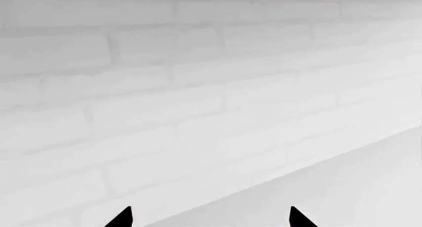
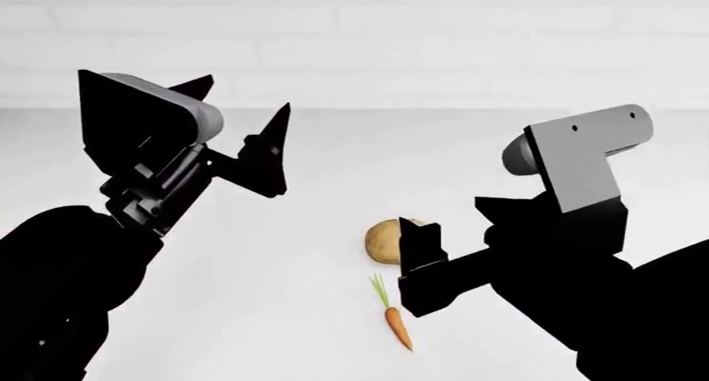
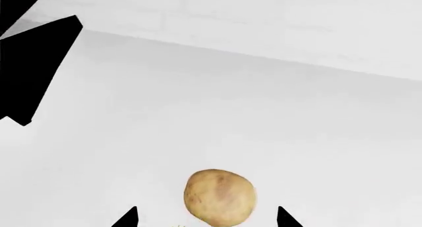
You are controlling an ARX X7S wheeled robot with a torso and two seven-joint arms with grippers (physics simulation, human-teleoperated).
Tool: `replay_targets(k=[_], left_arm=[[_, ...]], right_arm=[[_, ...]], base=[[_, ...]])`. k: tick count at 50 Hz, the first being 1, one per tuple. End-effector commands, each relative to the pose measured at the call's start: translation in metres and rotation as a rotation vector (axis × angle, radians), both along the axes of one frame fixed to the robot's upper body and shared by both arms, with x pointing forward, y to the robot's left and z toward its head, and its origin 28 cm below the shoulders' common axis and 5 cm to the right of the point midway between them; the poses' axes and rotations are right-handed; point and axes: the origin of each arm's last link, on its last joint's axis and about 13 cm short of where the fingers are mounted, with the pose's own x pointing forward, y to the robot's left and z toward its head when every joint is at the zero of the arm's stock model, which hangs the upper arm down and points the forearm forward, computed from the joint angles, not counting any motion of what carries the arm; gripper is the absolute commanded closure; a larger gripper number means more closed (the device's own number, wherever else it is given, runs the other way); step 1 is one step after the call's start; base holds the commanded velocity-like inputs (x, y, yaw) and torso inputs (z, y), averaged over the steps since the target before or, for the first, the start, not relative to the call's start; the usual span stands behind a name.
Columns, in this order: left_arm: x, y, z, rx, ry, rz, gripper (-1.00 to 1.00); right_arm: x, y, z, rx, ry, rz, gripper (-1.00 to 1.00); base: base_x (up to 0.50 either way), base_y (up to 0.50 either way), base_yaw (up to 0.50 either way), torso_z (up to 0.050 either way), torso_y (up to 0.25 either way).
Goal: Pick the carrot, potato from the counter and place them in the cabinet. Then close the cabinet.
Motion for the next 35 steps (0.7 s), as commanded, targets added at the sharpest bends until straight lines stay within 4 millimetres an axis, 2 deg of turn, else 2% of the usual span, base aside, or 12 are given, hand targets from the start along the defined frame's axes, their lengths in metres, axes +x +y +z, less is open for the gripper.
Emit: replay_targets(k=[1,16,35], left_arm=[[-0.002,-0.002,-0.01,0.016,0.036,-0.012,-1.0],[-0.002,-0.003,-0.012,0.024,0.043,-0.012,-1.0],[-0.001,-0.004,-0.013,0.031,0.048,-0.015,-1.0]], right_arm=[[-0.009,0.002,-0.02,0.011,0.078,0.02,-1.0],[0.006,0.006,-0.045,0.045,0.162,0.045,-1.0],[0.007,0.007,-0.054,0.093,0.23,0.061,-1.0]], base=[[0.0,0.0,0.0,0.0,0.0],[0.0,0.0,0.0,0.0,0.0],[0.0,0.0,0.0,0.0,0.0]])
